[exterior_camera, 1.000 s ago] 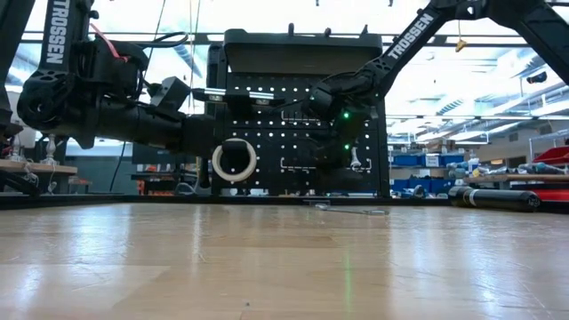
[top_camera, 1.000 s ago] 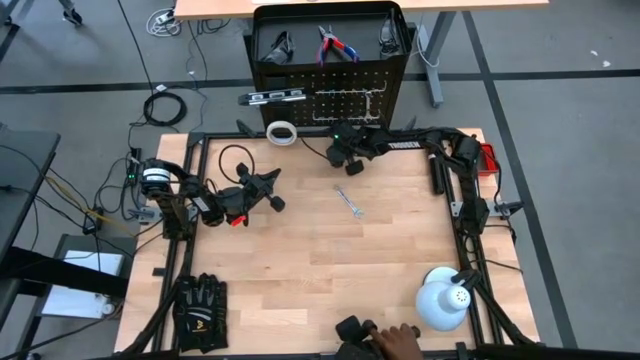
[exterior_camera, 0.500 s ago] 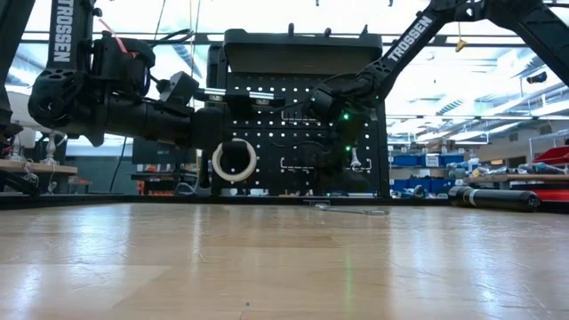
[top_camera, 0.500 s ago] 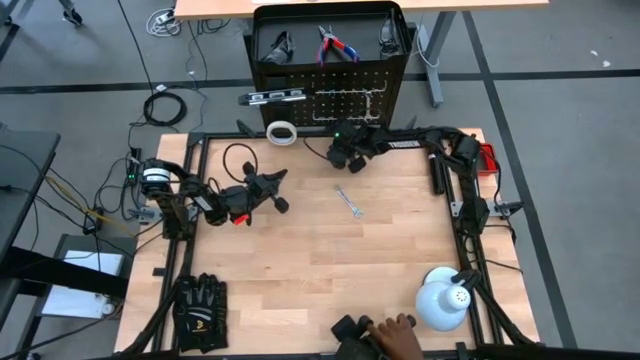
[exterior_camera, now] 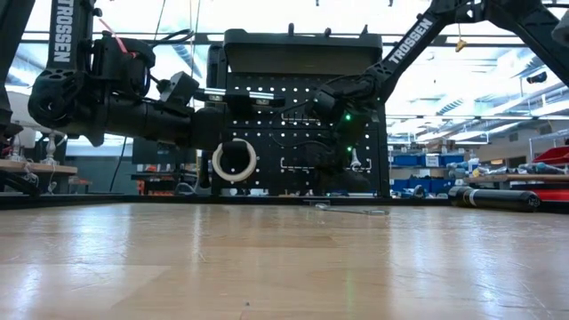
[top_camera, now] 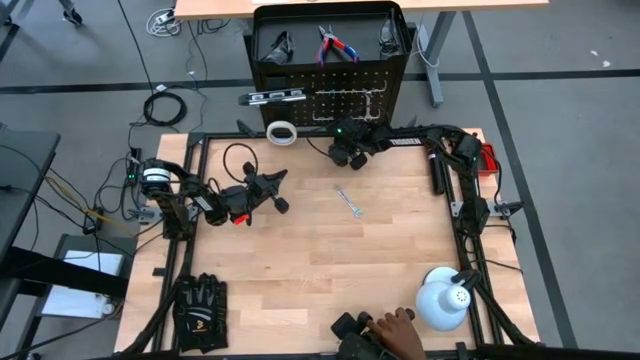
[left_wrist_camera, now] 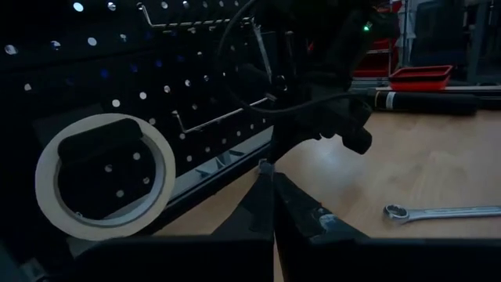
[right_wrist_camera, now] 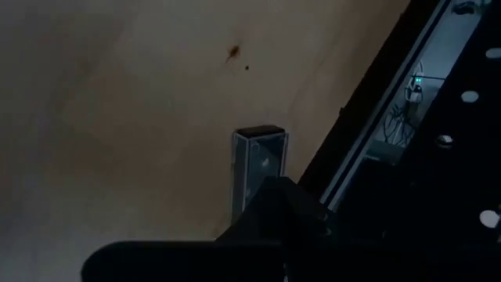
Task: Hang tools onto peg board
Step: Hang the utility knife blades on the peg board
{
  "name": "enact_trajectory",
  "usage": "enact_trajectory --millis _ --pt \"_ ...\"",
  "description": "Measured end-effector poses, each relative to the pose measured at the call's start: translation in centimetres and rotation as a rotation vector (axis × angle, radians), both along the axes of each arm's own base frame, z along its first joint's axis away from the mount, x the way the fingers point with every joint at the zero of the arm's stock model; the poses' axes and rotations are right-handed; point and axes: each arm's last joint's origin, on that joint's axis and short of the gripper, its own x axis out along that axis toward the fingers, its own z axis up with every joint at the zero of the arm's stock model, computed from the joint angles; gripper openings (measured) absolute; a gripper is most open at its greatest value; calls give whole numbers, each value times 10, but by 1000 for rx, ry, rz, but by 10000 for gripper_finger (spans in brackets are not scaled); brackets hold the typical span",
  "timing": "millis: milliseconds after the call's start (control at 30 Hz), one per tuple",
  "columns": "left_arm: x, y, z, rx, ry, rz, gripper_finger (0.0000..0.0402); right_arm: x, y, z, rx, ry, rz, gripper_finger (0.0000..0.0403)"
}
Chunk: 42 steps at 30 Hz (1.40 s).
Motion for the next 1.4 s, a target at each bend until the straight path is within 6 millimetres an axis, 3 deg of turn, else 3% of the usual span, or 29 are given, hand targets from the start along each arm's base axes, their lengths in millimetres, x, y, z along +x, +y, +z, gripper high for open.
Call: enact_trajectory --millis 433,600,800,1033,1133,1400 --pt "0 0 0 -1 -3 0 0 -2 -2 -1 50 -33 -32 0" --pt "0 0 0 -3 -3 0 0 9 15 4 111 -158 -252 0" --pt "0 0 0 -3 1 0 0 29 38 25 196 -331 -564 1" --pt "0 0 0 -3 1 0 0 53 45 59 675 -739 -912 2" --pt "0 0 0 -6 -1 0 0 51 37 61 676 -843 -1029 1" --pt "0 0 0 -14 -8 0 0 40 28 36 772 -749 -1251 1"
